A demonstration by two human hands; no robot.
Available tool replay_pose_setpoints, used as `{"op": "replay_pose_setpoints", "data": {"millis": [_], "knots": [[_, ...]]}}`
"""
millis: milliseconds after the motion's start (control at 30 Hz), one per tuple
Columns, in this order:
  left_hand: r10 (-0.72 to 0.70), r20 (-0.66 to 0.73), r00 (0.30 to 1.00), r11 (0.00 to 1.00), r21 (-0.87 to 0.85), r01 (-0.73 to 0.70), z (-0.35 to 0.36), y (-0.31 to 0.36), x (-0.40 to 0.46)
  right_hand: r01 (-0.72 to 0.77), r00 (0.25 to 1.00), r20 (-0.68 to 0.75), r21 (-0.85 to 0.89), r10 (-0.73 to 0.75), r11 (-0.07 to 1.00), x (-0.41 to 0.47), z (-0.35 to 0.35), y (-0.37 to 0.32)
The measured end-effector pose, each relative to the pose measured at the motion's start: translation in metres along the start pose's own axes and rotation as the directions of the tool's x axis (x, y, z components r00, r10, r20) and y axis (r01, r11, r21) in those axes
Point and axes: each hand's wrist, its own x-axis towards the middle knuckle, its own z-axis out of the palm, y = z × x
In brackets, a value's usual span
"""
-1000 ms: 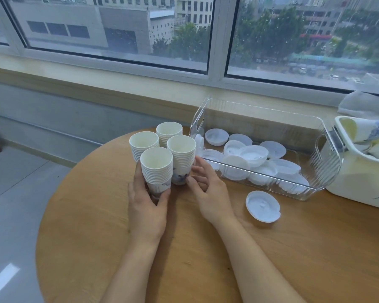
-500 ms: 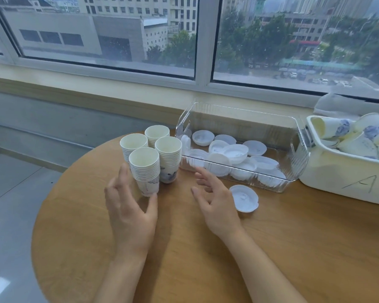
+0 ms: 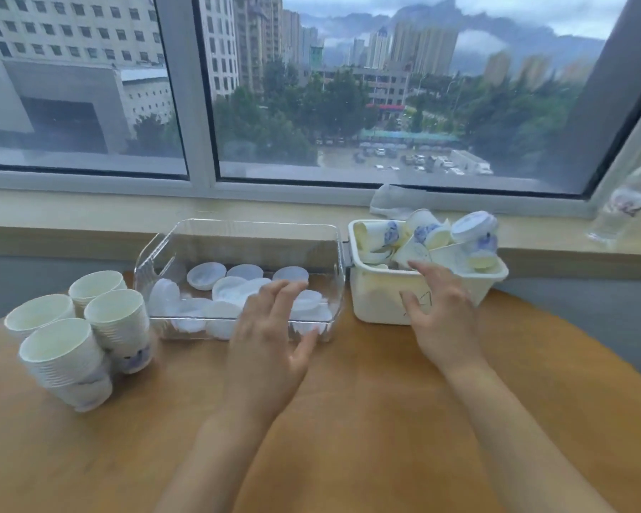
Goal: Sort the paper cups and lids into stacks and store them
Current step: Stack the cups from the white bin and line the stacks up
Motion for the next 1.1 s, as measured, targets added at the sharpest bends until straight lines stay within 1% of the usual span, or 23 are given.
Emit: {"op": "replay_pose_setpoints", "data": {"millis": [100,167,233,333,433,533,667,900,1100], "knots": [[0.071,0.063,0.995,0.997,-0.013,-0.071,0.035,0.019,0.022,-0.043,0.998,-0.043,-0.11,0.039,0.993,0.015,-0.022,0.039],[0.088,0.109,0.99,0.996,-0.002,-0.088,0.057,0.024,0.036,-0.063,0.997,-0.053,-0.143,0.056,0.988,0.021,-0.03,0.06],[0.099,0.161,0.982,0.995,0.004,-0.101,0.077,0.028,0.049,-0.077,0.997,-0.035,-0.156,0.073,0.985,0.024,-0.032,0.076],[0.128,0.22,0.967,0.99,0.027,-0.137,0.102,0.033,0.068,-0.089,0.996,-0.002,-0.17,0.09,0.981,0.028,-0.032,0.091],[0.166,0.243,0.956,0.979,0.077,-0.189,0.119,0.035,0.081,-0.085,0.996,0.0,-0.186,0.086,0.979,0.032,-0.031,0.097],[0.138,0.269,0.953,0.983,0.083,-0.166,0.128,0.037,0.09,-0.082,0.997,-0.009,-0.206,0.082,0.975,0.036,-0.032,0.1],[0.127,0.26,0.957,0.986,0.07,-0.15,0.133,0.036,0.091,-0.074,0.997,-0.015,-0.237,0.072,0.969,0.034,-0.035,0.1],[0.203,0.174,0.964,0.977,0.02,-0.21,0.128,0.041,0.073,-0.052,0.998,-0.029,-0.249,0.046,0.967,0.01,-0.052,0.095],[0.24,0.171,0.956,0.971,-0.023,-0.24,0.108,0.053,0.043,-0.039,0.999,-0.045,-0.25,0.028,0.968,-0.025,-0.075,0.083]]}}
